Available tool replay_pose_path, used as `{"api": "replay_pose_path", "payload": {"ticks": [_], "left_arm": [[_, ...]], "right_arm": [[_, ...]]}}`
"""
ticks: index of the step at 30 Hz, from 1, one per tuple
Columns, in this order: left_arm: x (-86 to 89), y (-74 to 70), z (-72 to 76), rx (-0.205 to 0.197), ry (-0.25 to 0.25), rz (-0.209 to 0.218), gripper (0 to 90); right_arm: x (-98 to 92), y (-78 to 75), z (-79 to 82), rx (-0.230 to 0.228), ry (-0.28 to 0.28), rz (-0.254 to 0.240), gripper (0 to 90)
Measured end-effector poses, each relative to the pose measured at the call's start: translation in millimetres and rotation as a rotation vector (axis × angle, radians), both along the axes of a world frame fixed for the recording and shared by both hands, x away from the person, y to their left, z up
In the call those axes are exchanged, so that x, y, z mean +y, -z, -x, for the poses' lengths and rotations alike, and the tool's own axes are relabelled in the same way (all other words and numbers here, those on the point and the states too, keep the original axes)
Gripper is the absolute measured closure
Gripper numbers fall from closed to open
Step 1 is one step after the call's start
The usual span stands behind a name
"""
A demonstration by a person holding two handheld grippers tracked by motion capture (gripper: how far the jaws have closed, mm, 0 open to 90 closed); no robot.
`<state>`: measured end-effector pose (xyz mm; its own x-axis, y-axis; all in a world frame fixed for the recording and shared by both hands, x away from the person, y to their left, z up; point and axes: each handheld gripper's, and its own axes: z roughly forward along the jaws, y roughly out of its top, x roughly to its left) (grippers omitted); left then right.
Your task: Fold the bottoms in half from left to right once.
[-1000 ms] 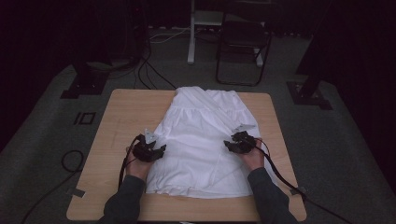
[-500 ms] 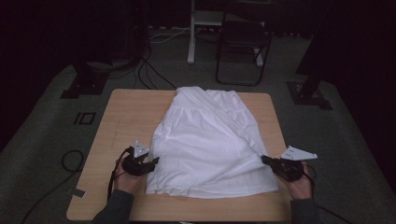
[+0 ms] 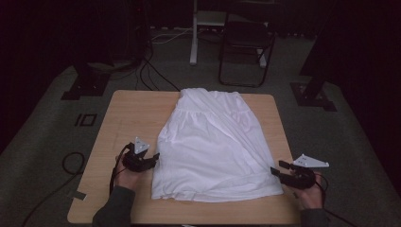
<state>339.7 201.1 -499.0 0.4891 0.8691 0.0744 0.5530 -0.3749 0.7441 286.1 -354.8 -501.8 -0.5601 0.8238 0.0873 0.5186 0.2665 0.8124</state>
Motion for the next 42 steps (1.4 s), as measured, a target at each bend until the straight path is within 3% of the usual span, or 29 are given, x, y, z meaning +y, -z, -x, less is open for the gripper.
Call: {"api": "replay_pose_path", "payload": {"ticks": [2,6,9,12,16,17,18,20,21,22,24,25,27,30,32,34,40,42], "left_arm": [[-1.0,-1.1,-18.5,0.01,-0.017,0.006,41.1],[-8.4,4.8,-52.1,0.036,-0.034,0.003,40.2],[-13.2,14.4,-75.8,0.081,-0.062,0.012,40.4],[-15.5,23.0,-89.0,0.124,-0.074,0.029,42.4],[-21.1,33.8,-96.4,0.161,-0.061,0.062,46.8],[-22.2,34.1,-96.1,0.157,-0.054,0.071,48.1],[-22.1,33.7,-95.9,0.16,-0.043,0.078,55.6],[-21.9,33.0,-93.7,0.163,-0.018,0.085,79.5],[-21.2,32.1,-91.0,0.155,-0.016,0.077,87.4],[-20.3,31.5,-89.2,0.149,-0.012,0.078,88.6],[-18.1,29.4,-83.0,0.128,-0.01,0.066,89.2],[-15.8,27.8,-78.6,0.12,-0.006,0.081,89.4],[-14.4,25.7,-70.6,0.096,-0.003,0.077,89.5],[-11.2,27.0,-61.3,0.085,-0.006,0.08,89.6],[-7.2,29.1,-52.6,0.084,-0.002,0.079,89.6],[-3.3,30.6,-44.2,0.084,0.001,0.084,89.6],[5.0,28.0,-4.7,0.078,0.038,0.055,89.6],[6.8,27.8,10.0,0.08,0.048,0.043,89.6]], "right_arm": [[9.1,-9.6,-13.7,-0.026,0.001,-0.015,45.0],[43.1,-12.7,-51.4,-0.024,-0.022,0.042,46.2],[66.2,-8.4,-79.5,-0.013,-0.033,0.073,46.3],[86.3,-2.0,-111.2,0.014,-0.019,0.118,46.1],[100.1,10.7,-141.1,0.068,0.004,0.128,43.7],[101.4,14.2,-145.1,0.087,0.004,0.135,44.8],[102.9,20.0,-149.4,0.114,0.013,0.155,51.7],[99.0,22.8,-148.8,0.115,0.021,0.153,80.3],[95.4,20.1,-146.6,0.092,0.056,0.151,86.6],[85.6,12.1,-141.2,0.039,0.128,0.114,88.3],[66.0,-0.8,-134.7,-0.018,0.227,0.039,88.9],[60.4,-3.1,-133.9,-0.03,0.254,0.058,89.0],[47.1,2.2,-138.0,0.008,0.286,0.094,88.9],[42.9,25.5,-142.0,0.088,0.274,0.142,88.8],[42.4,38.3,-138.4,0.124,0.266,0.131,88.9],[40.5,40.2,-128.5,0.127,0.264,0.08,88.9],[45.8,37.1,-87.3,0.129,0.183,0.145,89.0],[46.0,37.7,-69.7,0.134,0.179,0.127,89.0]]}}
